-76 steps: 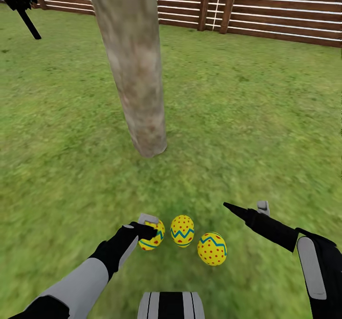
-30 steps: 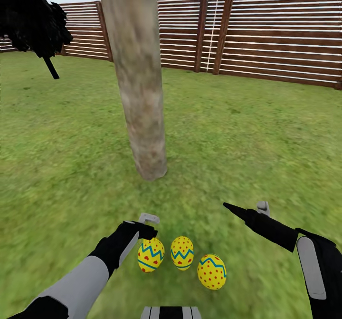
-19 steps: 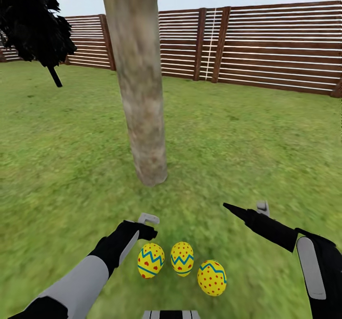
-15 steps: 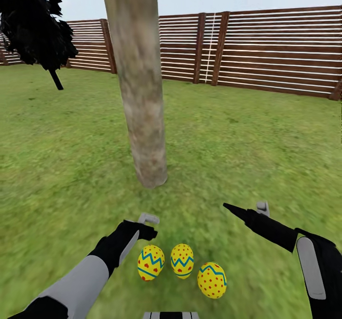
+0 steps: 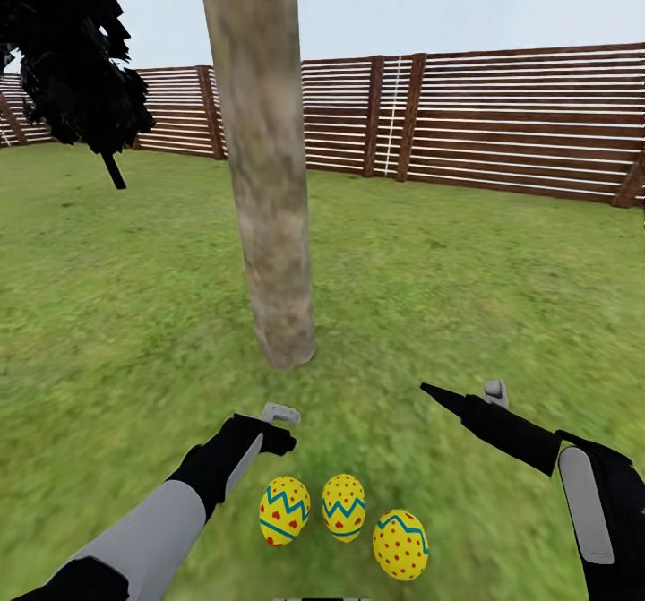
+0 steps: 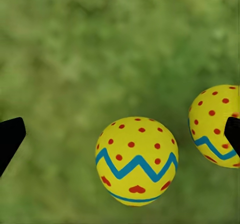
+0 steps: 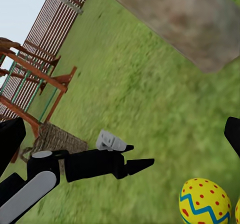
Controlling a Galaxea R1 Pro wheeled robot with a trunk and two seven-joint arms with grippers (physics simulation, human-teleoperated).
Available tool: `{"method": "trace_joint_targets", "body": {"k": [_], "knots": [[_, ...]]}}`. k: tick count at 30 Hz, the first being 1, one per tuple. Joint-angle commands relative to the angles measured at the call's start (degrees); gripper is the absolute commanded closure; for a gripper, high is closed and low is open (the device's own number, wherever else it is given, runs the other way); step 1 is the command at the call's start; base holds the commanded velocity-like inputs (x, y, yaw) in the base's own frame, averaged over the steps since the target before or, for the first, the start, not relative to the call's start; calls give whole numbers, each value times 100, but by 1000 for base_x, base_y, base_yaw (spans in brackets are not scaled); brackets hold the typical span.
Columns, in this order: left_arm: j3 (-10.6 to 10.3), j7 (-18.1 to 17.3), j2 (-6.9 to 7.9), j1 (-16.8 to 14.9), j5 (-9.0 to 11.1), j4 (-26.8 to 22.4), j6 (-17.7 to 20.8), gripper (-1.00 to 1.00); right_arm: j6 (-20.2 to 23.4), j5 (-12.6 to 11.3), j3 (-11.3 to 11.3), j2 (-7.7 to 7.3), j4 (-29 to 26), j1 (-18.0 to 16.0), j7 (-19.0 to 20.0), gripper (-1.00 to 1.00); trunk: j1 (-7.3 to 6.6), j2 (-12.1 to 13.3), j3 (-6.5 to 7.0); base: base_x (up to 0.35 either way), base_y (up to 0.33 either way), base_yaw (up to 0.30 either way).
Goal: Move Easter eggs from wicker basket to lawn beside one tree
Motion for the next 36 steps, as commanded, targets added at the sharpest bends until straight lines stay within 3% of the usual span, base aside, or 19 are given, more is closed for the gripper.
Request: {"method": "trace_joint_targets", "body": {"k": [1, 24, 36], "knots": [[-21, 20, 4, -3, 57, -6, 29, -100, 20, 30, -7, 1, 0, -4, 38, -100, -3, 0, 18, 0, 0, 0], [-30, 30, 1, -5, 30, -6, 193, -100, -65, 28, -7, 9, 2, -4, 38, -100, -63, 30, 611, 0, 0, 0], [-50, 61, -3, -12, 5, -70, 711, -100, -65, 25, -7, 9, 3, -4, 38, -100, -94, 47, 881, 0, 0, 0]]}}
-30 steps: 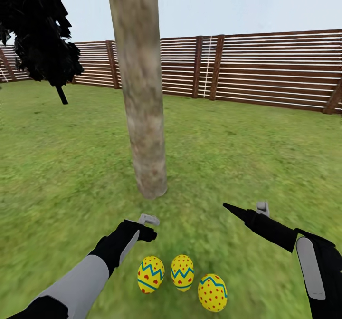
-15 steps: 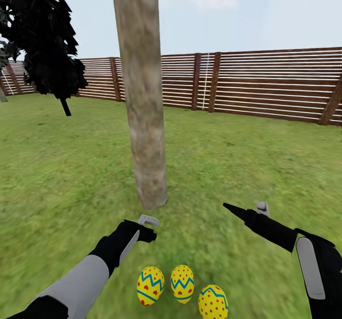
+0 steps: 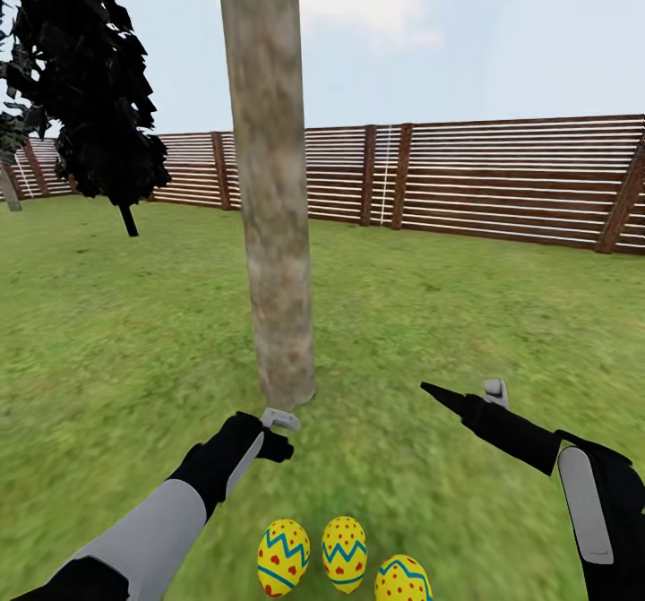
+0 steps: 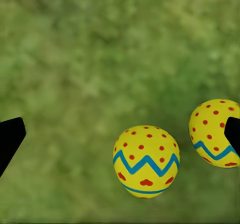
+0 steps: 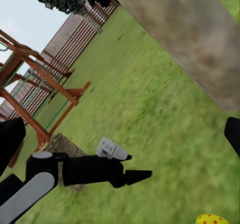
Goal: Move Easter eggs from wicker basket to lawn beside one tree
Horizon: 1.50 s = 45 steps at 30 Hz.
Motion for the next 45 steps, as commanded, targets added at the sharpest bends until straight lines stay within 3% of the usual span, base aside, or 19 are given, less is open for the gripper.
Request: {"method": "trace_joint_targets", "body": {"k": [1, 9, 15, 18, 21, 26, 36, 38, 43, 45], "knots": [[-23, 25, 5, -4, 52, -44, 93, -100, 21, 29, -7, 1, 0, -4, 36, -100, -4, -1, 17, 0, 0, 0], [-13, 32, 10, -4, 52, -103, 217, -100, -11, 49, -26, -13, 108, -4, -173, -100, -179, 319, 161, 0, 0, 0], [-4, 48, 11, -4, 45, -93, 225, -100, -492, 29, -8, -9, 308, -4, -1355, -100, -310, 560, 269, 0, 0, 0], [0, 51, 14, -3, 44, -91, 224, -100, -592, 24, 61, -3, 346, -8, -1747, -100, -376, 680, 323, 0, 0, 0], [10, 57, 18, 2, 43, -87, 221, -100, -703, 29, 272, 33, 571, -18, -1968, -100, -442, 800, 376, 0, 0, 0], [23, 69, 26, 6, 57, -93, 205, -100, -1118, 47, 431, 55, 1262, -55, -2345, -100, -552, 1001, 466, 0, 0, 0], [39, 82, 41, 39, 64, -90, 160, -100, -1246, 126, 529, 35, 1421, 7, -3373, -100, -772, 1402, 646, 0, 0, 0], [40, 80, 100, 50, 59, -87, 150, -100, -1248, 194, 531, 40, 1421, 17, -3532, -100, -815, 1482, 682, 0, 0, 0], [46, 78, 587, 102, 99, -58, -325, -100, -1286, 554, 540, 56, 1404, 228, -4148, -100, -925, 1683, 771, 0, 0, 0], [47, 76, 704, 185, 104, -40, -486, -100, -1293, 597, 536, 55, 1398, 300, -4217, -100, -969, 1763, 807, 0, 0, 0]]}}
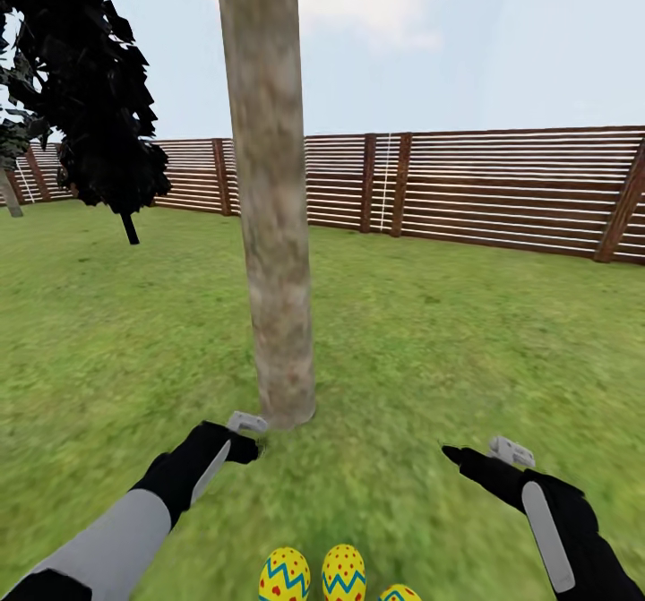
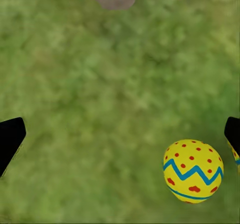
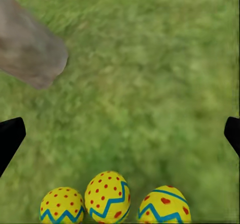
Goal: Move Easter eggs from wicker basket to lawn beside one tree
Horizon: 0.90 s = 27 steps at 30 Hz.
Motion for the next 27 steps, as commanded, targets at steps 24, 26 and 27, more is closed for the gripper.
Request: {"method": "trace_joint_targets", "body": {"k": [24, 26, 27], "knots": [[622, 43, 291, 1561, 48, 197, -1762, -100, -796, 268, 708, 241, 116, 989, -90, -100, -529, 961, 426, 0, 0, 0], [625, 41, 293, 1574, 51, 311, -1823, -100, -958, 304, 728, 246, 281, 991, -85, -100, -573, 1042, 462, 0, 0, 0], [631, 56, 293, 1626, 59, 665, -2168, -100, -1174, 360, 753, 252, 588, 993, -85, -100, -595, 1082, 480, 0, 0, 0]]}}
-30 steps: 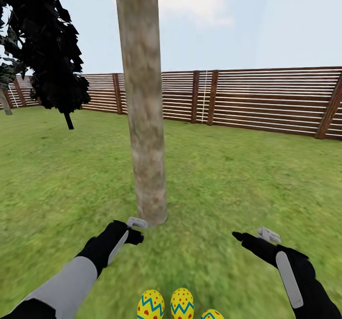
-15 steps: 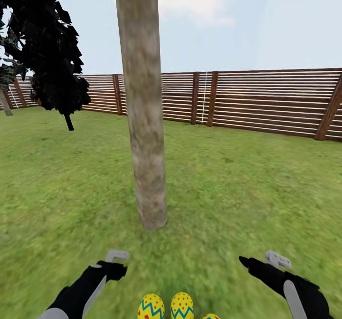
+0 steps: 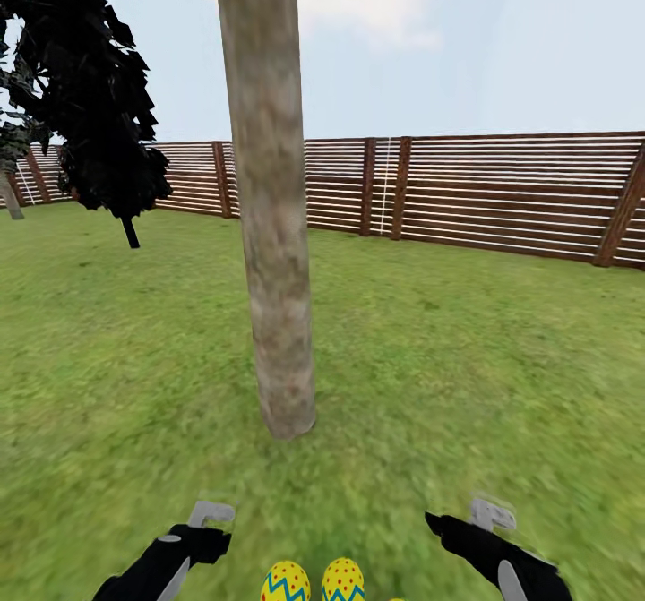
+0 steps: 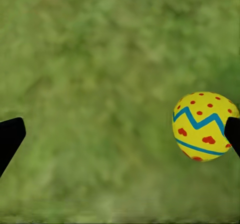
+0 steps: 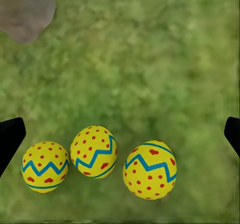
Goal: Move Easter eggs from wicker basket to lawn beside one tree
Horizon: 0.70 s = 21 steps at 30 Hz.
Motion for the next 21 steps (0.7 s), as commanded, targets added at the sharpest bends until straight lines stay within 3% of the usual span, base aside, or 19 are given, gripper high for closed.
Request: {"method": "trace_joint_targets", "body": {"k": [1, 4, 12, 21], "knots": [[-35, 15, 6, 8, 59, 76, -43, -100, -9, 8, -7, 2, 62, -2, 26, -100, -24, 39, 14, 0, 0, 0], [-34, 50, 3, 82, 67, 327, -240, -100, -334, 25, -4, 38, 266, 14, 30, -100, -90, 159, 68, 0, 0, 0], [-26, 137, 9, 476, 71, 449, -824, -100, -1128, 32, -6, 106, 465, 309, 25, -100, -265, 480, 212, 0, 0, 0], [-31, 165, -10, 624, 69, 465, -1109, -100, -1556, 41, 129, 109, 823, 378, 28, -100, -463, 841, 373, 0, 0, 0]]}}
